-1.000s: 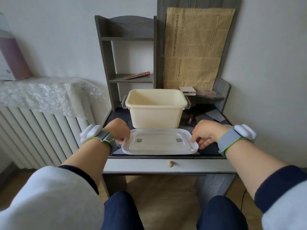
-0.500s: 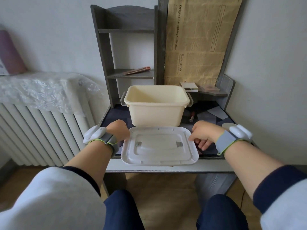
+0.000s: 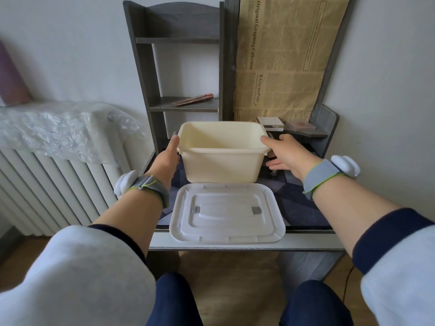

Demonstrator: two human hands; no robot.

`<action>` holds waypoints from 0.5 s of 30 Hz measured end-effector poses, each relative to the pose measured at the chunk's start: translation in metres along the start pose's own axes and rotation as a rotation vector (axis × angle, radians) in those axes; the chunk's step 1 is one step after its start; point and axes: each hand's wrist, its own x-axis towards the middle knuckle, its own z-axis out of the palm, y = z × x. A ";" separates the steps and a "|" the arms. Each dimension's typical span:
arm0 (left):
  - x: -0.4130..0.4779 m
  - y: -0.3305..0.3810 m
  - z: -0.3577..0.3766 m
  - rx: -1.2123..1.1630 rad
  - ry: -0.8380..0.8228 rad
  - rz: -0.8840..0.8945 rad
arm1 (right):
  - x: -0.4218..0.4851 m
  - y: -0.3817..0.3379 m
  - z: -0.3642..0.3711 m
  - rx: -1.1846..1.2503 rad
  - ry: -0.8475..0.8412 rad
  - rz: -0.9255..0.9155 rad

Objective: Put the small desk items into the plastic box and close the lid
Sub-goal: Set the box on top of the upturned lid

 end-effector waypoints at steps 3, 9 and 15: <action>0.004 -0.001 0.007 -0.052 -0.046 0.008 | 0.003 -0.001 0.001 0.054 -0.039 0.018; 0.007 0.000 0.007 -0.091 -0.003 0.037 | 0.001 -0.002 0.000 0.080 -0.043 0.002; -0.008 0.017 0.001 -0.173 0.014 0.080 | -0.010 -0.016 -0.004 0.100 -0.042 -0.031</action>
